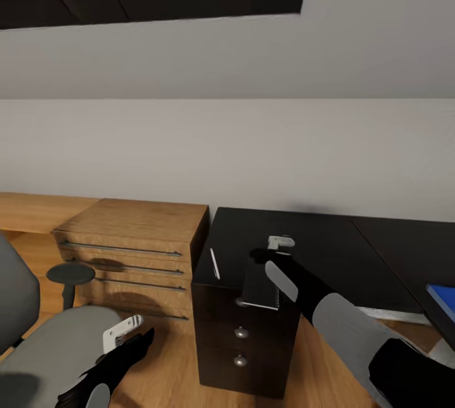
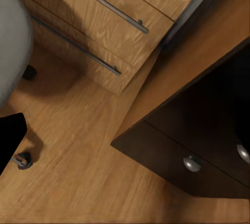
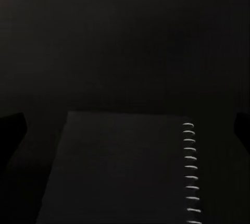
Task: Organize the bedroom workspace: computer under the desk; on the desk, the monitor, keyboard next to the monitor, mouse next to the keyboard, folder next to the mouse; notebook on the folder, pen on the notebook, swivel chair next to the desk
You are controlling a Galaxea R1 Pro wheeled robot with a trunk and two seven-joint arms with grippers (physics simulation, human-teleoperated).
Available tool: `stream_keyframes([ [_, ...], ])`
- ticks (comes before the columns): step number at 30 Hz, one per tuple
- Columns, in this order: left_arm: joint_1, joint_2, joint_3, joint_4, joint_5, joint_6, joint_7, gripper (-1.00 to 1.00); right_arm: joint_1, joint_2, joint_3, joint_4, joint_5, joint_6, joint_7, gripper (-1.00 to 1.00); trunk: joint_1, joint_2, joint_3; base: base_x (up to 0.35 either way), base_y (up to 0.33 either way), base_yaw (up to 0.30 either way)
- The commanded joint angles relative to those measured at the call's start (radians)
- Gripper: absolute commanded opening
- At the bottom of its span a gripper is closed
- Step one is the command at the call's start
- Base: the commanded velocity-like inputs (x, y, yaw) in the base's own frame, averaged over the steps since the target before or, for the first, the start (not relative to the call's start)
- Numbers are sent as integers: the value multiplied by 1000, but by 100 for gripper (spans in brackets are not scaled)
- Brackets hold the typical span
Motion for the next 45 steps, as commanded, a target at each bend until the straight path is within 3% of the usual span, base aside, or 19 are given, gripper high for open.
stream_keyframes([
  [1,0,0,0,-2,11,3,7,100,17,-4,5,-33,-4,2,-14,100,-1,-1,1,-334,0,0],
  [10,-1,1,1,-2,11,5,7,100,91,-19,4,-153,-10,-11,-21,100,-1,-1,12,-336,0,0],
  [16,-1,1,1,-2,11,6,7,100,157,-27,2,-255,-11,-62,-23,100,-1,-1,14,-321,0,0],
  [19,0,1,0,-2,11,6,8,100,218,-41,2,-352,-11,-101,-23,100,-1,-1,14,-165,0,0],
  [20,0,0,0,-2,11,6,8,100,288,-60,2,-451,-11,-137,-23,100,-1,-1,14,-53,0,0],
  [22,0,0,-1,-2,10,6,8,100,327,-72,2,-506,-11,-159,-23,100,-1,-1,14,-35,0,0],
  [27,0,-1,-7,-2,9,6,9,100,359,-90,1,-563,-13,-180,-23,100,-1,-1,14,-15,0,0],
  [31,-1,-3,-25,-2,9,6,11,100,378,-103,1,-585,-45,-190,-23,100,-1,-1,14,-4,0,0],
  [33,-1,-3,-30,-3,8,6,12,100,381,-106,0,-589,-77,-192,-23,100,-1,-1,14,-2,0,0],
  [34,-1,-3,-34,-3,8,6,12,100,383,-110,-2,-591,-114,-196,-22,100,-1,-1,14,-1,0,0],
  [38,-1,-3,-39,-3,8,6,13,100,386,-117,-7,-593,-174,-230,-20,100,-1,-1,14,0,0,0],
  [45,0,-2,-39,-3,9,6,13,100,396,-128,-10,-566,-199,-459,-14,100,26,-50,-8,0,0,0],
])
